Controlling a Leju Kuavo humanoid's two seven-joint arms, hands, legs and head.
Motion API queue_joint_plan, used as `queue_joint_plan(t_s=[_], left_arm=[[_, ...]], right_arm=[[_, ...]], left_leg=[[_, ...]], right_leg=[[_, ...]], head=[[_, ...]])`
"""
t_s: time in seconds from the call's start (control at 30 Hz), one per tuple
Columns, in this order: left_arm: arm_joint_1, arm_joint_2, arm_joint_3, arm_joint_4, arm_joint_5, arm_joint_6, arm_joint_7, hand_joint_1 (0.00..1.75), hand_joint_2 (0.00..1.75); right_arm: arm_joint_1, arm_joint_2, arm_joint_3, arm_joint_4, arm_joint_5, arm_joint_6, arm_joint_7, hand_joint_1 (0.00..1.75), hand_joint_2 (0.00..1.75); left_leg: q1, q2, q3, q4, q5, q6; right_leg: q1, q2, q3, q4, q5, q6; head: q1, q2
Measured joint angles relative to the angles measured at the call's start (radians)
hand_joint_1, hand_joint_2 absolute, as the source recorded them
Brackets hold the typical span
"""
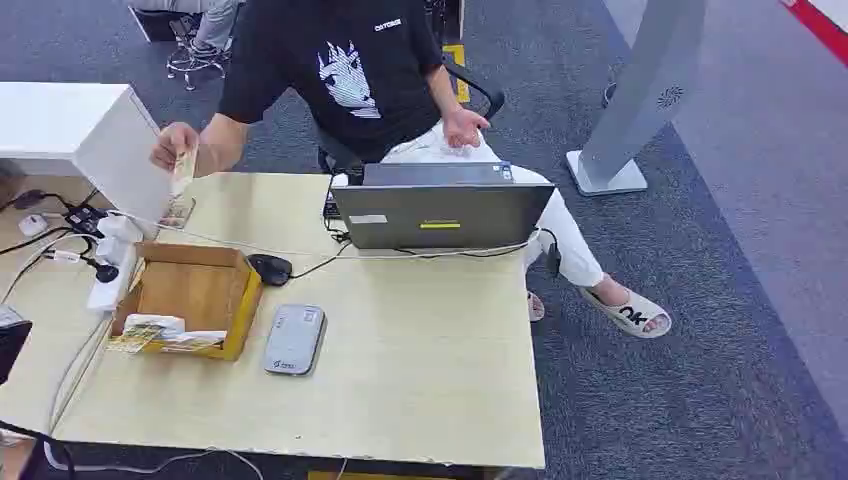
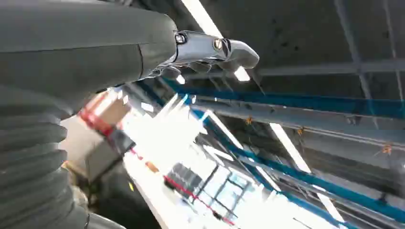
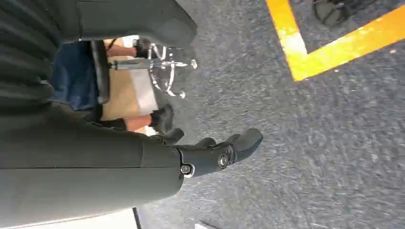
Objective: Pass the card to the sensor for recognition and then transmit it.
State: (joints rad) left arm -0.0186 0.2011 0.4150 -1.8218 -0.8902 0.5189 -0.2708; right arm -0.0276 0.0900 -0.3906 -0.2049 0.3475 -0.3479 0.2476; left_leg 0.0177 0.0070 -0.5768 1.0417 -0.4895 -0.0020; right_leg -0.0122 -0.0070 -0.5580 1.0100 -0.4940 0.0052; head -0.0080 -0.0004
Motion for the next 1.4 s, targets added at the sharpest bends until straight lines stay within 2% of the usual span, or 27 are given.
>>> queue_joint_plan(t_s=[0.07, 0.17, 0.27, 0.4, 0.7, 1.07, 1.1, 1.13, 1.17, 1.4], left_arm=[[-0.029, 0.032, -0.021, 0.083, -0.076, 0.017, 0.032, 0.00, 1.75], [-0.085, 0.068, -0.061, 0.219, -0.092, -0.002, 0.051, 0.00, 1.75], [-0.139, 0.079, -0.095, 0.322, -0.094, -0.014, 0.058, 0.00, 1.75], [-0.172, 0.086, -0.126, 0.398, -0.094, -0.016, 0.058, 0.00, 1.75], [-0.183, 0.090, -0.185, 0.444, -0.081, -0.036, 0.075, 0.00, 1.75], [-0.183, 0.090, -0.207, 0.458, -0.080, -0.036, 0.075, 0.00, 1.75], [-0.183, 0.090, -0.207, 0.459, -0.080, -0.036, 0.075, 0.05, 1.75], [-0.183, 0.090, -0.208, 0.459, -0.080, -0.036, 0.075, 0.38, 1.75], [-0.183, 0.090, -0.208, 0.459, -0.080, -0.036, 0.075, 1.75, 1.75], [-0.173, 0.089, -0.217, 0.459, -0.039, -0.059, 0.074, 1.75, 1.75]], right_arm=[[0.000, 0.000, 0.000, 0.000, 0.008, 0.014, 0.001, 0.00, 1.75], [-0.003, 0.000, -0.001, 0.000, 0.016, 0.026, -0.001, 0.00, 1.75], [-0.003, 0.000, -0.001, 0.000, 0.022, 0.032, -0.003, 0.00, 1.75], [-0.003, 0.000, -0.002, 0.000, 0.025, 0.032, -0.005, 0.00, 1.75], [-0.003, 0.000, -0.002, 0.000, 0.034, 0.048, -0.033, 0.00, 1.75], [-0.002, 0.000, -0.004, 0.000, 0.035, 0.047, -0.038, 0.00, 1.75], [-0.002, 0.000, -0.004, 0.000, 0.035, 0.047, -0.038, 0.00, 1.75], [-0.003, 0.000, -0.004, 0.000, 0.036, 0.047, -0.038, 0.00, 1.75], [-0.003, 0.000, -0.004, 0.000, 0.036, 0.047, -0.038, 0.00, 1.75], [-0.003, 0.000, -0.008, 0.000, 0.046, 0.048, -0.047, 0.00, 1.75]], left_leg=[[0.000, -0.001, 0.000, 0.000, 0.000, 0.000], [0.000, -0.001, -0.001, 0.000, 0.000, 0.000], [0.000, 0.000, -0.001, 0.000, 0.000, 0.000], [0.000, 0.001, -0.001, 0.000, 0.001, 0.000], [0.000, 0.001, -0.003, 0.000, 0.000, 0.000], [0.000, 0.001, -0.003, 0.000, 0.000, 0.000], [0.000, 0.001, -0.003, 0.000, 0.000, 0.000], [0.000, 0.001, -0.003, 0.000, 0.000, 0.000], [0.000, 0.001, -0.003, 0.000, 0.000, 0.000], [0.000, 0.001, -0.003, 0.000, 0.000, 0.000]], right_leg=[[0.000, 0.000, -0.001, 0.000, 0.000, 0.000], [0.000, -0.001, -0.001, 0.000, 0.000, 0.000], [0.000, 0.000, -0.001, 0.000, 0.001, 0.000], [0.000, 0.001, -0.001, 0.000, 0.001, 0.000], [0.000, 0.001, -0.003, 0.000, 0.001, 0.000], [0.000, 0.001, -0.003, 0.000, 0.001, 0.000], [0.000, 0.001, -0.003, 0.000, 0.001, 0.000], [0.000, 0.001, -0.003, 0.000, 0.001, 0.000], [0.000, 0.001, -0.003, 0.000, 0.001, 0.000], [0.000, 0.001, -0.003, 0.000, 0.001, 0.000]], head=[[0.000, 0.000], [0.000, 0.000], [0.000, 0.000], [0.000, 0.000], [0.000, 0.000], [0.000, 0.000], [0.000, 0.000], [0.000, 0.000], [0.000, 0.000], [0.000, 0.000]])
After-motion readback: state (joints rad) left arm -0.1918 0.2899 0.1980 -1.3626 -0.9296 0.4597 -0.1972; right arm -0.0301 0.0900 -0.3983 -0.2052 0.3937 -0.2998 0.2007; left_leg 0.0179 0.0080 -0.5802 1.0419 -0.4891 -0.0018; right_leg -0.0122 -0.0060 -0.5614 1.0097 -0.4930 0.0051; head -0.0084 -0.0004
